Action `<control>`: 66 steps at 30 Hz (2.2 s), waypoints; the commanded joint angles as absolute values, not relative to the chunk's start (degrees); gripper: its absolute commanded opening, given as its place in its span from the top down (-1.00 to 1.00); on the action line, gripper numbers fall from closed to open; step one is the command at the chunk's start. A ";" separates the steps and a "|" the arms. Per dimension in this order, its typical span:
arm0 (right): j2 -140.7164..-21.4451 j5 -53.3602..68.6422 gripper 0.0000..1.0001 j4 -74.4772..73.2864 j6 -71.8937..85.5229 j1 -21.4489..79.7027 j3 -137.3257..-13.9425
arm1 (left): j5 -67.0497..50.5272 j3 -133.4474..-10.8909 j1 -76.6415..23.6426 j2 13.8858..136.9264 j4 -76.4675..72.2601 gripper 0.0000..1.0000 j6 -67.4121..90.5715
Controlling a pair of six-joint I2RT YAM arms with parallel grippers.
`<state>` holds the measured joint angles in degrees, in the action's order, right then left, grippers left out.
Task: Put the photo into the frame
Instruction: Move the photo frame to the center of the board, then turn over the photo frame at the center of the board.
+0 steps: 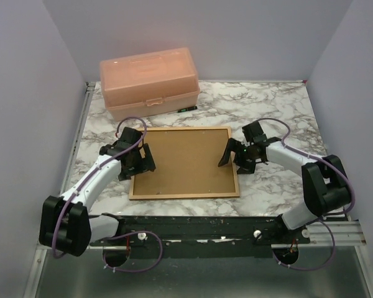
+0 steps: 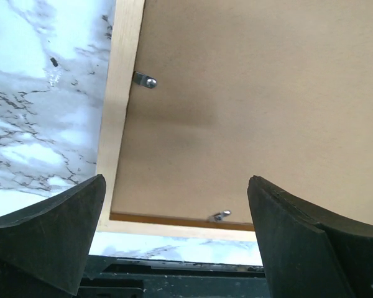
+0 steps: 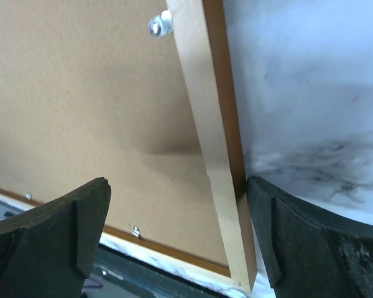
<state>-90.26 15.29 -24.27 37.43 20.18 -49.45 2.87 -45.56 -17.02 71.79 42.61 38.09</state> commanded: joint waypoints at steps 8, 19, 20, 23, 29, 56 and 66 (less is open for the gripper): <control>-81.00 14.26 -1.00 -31.12 38.24 21.75 -37.01 | 0.85 -45.14 -17.83 51.78 45.49 -0.97 39.36; -76.92 12.62 -0.89 -32.26 44.37 28.58 -31.70 | -12.51 -40.84 -19.09 41.47 36.76 -0.97 37.44; -76.62 11.98 -0.85 -32.79 44.92 29.53 -31.71 | -13.31 -40.20 -19.51 41.24 35.76 -0.97 37.43; -75.59 11.00 -0.69 -33.31 46.06 31.28 -31.15 | -15.17 -38.45 -21.19 40.96 33.57 -0.97 37.79; -75.56 10.21 -0.25 -32.76 46.59 32.58 -28.33 | -12.99 -39.04 -27.08 41.47 32.32 -0.97 37.34; -70.75 13.62 0.99 -49.98 41.27 32.88 -50.54 | 10.50 -49.78 -59.13 46.94 37.81 -0.97 22.30; -71.31 14.71 0.99 -56.21 39.80 32.96 -59.97 | 27.17 -57.48 -76.63 59.38 42.59 -0.97 13.96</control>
